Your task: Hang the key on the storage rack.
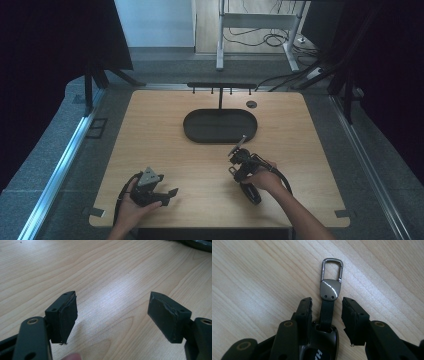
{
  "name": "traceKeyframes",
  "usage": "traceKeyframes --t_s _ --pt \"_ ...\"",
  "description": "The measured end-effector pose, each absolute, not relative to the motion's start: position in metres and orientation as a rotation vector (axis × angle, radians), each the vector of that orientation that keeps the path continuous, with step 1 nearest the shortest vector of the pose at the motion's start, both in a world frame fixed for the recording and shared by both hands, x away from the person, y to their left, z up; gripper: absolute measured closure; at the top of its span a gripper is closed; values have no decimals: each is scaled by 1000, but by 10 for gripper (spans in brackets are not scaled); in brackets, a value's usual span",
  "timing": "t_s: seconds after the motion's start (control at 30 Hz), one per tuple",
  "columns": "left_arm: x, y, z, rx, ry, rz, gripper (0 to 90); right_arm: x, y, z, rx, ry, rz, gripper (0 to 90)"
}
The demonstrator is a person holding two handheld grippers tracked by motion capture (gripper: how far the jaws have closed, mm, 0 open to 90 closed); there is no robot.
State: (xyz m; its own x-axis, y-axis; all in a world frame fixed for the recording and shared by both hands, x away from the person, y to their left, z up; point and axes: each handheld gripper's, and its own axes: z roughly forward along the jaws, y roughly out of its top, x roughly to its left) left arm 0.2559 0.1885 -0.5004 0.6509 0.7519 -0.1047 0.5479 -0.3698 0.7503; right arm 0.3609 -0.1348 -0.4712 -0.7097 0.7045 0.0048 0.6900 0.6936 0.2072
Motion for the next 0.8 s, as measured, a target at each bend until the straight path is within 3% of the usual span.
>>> traceKeyframes --t_s 0.23,0.63,0.8 --pt "255 190 -499 2068 1006 330 243 363 -132 -476 1190 2814 246 643" --pt "255 187 -499 2077 1001 330 244 361 -132 -478 1234 2808 266 788" --pt "255 188 -499 2076 1001 330 243 360 -133 -478 1225 2808 273 797"
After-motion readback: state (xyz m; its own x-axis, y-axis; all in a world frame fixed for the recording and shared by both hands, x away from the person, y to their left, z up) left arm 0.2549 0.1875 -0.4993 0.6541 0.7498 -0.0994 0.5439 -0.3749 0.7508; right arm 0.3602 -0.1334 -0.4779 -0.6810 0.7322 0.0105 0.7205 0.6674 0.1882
